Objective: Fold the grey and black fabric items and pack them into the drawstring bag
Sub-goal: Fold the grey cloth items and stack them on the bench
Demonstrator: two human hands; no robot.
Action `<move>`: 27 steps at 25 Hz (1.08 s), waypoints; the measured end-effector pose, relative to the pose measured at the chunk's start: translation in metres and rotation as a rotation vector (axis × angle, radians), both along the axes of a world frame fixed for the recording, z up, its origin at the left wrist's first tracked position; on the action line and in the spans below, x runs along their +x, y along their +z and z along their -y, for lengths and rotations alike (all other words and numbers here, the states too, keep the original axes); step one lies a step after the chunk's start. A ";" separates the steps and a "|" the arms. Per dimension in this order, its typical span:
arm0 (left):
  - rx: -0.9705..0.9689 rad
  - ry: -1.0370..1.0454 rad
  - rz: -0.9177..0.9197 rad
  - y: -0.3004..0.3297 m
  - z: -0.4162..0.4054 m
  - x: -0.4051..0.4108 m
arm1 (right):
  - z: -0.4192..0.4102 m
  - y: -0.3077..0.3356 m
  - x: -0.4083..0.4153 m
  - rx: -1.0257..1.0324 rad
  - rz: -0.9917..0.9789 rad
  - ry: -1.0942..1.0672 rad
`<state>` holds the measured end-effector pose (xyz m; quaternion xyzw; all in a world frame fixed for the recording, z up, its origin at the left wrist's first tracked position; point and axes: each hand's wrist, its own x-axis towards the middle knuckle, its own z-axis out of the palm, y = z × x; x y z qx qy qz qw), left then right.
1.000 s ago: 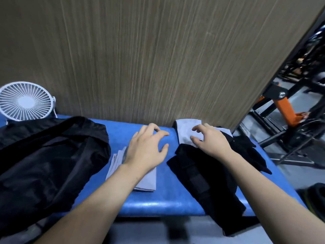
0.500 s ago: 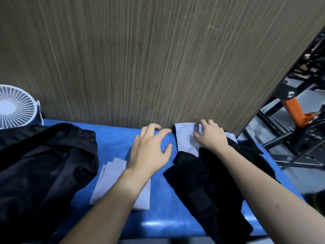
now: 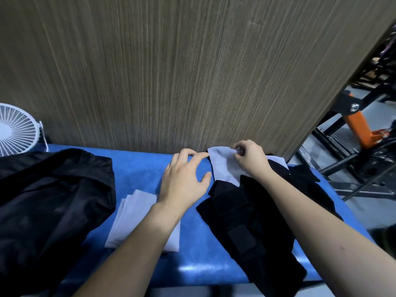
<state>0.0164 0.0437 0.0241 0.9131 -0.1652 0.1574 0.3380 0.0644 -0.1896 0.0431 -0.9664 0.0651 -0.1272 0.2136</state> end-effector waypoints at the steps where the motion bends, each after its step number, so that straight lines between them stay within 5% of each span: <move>1: -0.022 0.000 -0.028 -0.001 0.007 0.001 | -0.001 0.002 -0.003 -0.013 0.018 0.030; 10: 0.203 -0.113 -0.183 0.024 0.080 0.078 | 0.009 0.021 -0.023 0.105 0.134 0.145; 15: 0.075 -0.078 -0.117 0.052 0.067 0.075 | 0.011 0.041 -0.033 0.171 0.268 0.094; 22: -0.098 -0.212 0.151 0.137 0.037 0.033 | -0.014 0.114 -0.064 0.515 0.540 0.160; 27: -0.347 -0.407 0.116 0.186 0.011 -0.023 | -0.032 0.173 -0.117 0.584 0.658 0.229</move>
